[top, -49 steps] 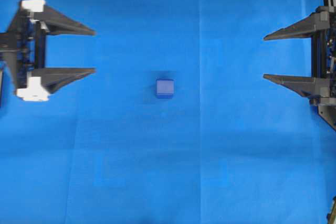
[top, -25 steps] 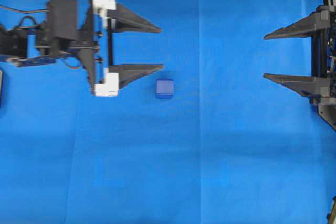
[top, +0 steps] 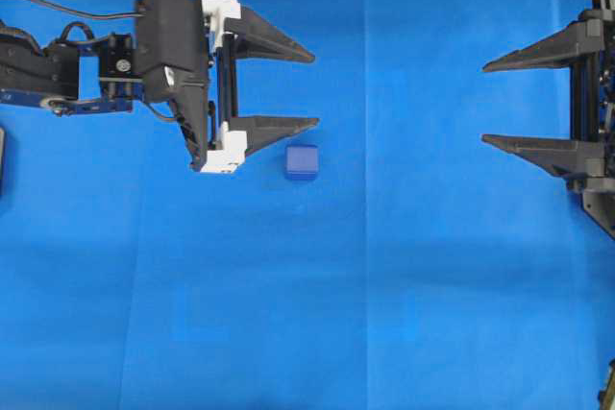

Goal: Handover the blue block to the right arm after grasping it with the left arm, then place it in the designated position.
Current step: 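Move the open left gripper over the blue cube and lower it, then close the left gripper on the blue cube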

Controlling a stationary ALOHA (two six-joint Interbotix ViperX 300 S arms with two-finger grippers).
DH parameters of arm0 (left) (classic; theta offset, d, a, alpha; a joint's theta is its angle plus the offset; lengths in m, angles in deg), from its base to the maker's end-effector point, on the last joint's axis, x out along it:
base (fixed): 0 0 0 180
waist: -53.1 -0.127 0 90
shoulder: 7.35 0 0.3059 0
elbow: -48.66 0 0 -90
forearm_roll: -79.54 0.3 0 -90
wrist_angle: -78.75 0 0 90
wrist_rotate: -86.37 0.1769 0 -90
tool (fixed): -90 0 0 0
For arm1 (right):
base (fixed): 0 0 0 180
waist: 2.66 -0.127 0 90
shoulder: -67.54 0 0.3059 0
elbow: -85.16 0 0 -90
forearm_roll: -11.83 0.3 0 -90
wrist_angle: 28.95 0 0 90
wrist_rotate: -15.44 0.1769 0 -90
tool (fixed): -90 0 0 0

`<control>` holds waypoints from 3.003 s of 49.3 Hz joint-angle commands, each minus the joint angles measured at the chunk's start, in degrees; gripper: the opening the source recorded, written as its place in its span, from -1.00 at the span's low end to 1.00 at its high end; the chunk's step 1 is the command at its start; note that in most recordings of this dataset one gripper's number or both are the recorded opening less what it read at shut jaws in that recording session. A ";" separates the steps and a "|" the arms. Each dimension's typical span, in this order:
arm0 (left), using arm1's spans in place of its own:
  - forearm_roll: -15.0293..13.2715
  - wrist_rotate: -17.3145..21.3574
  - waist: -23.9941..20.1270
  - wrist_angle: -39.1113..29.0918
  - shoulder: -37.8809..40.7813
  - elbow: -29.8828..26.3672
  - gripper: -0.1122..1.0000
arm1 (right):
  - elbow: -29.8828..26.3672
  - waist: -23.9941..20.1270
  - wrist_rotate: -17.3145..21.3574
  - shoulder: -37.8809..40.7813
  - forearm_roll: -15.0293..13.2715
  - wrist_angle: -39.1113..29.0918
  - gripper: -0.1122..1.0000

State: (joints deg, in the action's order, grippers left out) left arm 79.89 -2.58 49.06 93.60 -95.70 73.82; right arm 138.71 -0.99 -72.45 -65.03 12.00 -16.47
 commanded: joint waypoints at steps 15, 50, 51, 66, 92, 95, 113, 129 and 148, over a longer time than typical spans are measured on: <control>0.09 -0.18 0.44 -32.70 3.69 -16.52 0.85 | -1.85 0.09 -0.09 0.26 -0.09 -0.44 0.92; 0.26 -0.26 1.85 -55.63 10.72 -29.53 0.85 | -1.85 0.09 -0.09 0.88 -0.18 -1.14 0.92; 0.26 -0.26 1.85 -55.63 10.72 -29.53 0.85 | -1.85 0.09 -0.09 0.97 -0.09 -1.05 0.92; 0.26 -0.35 1.85 -55.63 10.72 -29.53 0.85 | -1.93 0.09 -0.09 1.41 -0.09 -1.14 0.92; 0.26 -0.35 2.02 -55.63 10.72 -29.53 0.85 | -2.02 0.09 -0.09 1.41 -0.09 -1.14 0.92; 0.18 -0.35 2.02 -55.63 10.72 -29.53 0.85 | -2.02 0.09 -0.09 1.41 -0.18 -1.05 0.92; 0.26 -0.44 2.29 -55.37 11.07 -28.56 0.85 | -2.02 0.18 -0.18 1.41 -0.09 -1.14 0.92; 0.18 -0.53 2.29 -48.96 15.38 -23.38 0.85 | -1.85 0.09 -0.18 1.85 -0.09 -1.14 0.92; 0.26 -0.88 2.72 -37.62 20.30 -17.05 0.85 | -1.76 0.09 -0.18 2.46 -0.09 -1.14 0.92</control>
State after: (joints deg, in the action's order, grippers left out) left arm 79.98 -3.45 51.60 54.31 -74.96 56.85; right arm 138.36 -0.99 -72.54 -63.09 11.92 -17.88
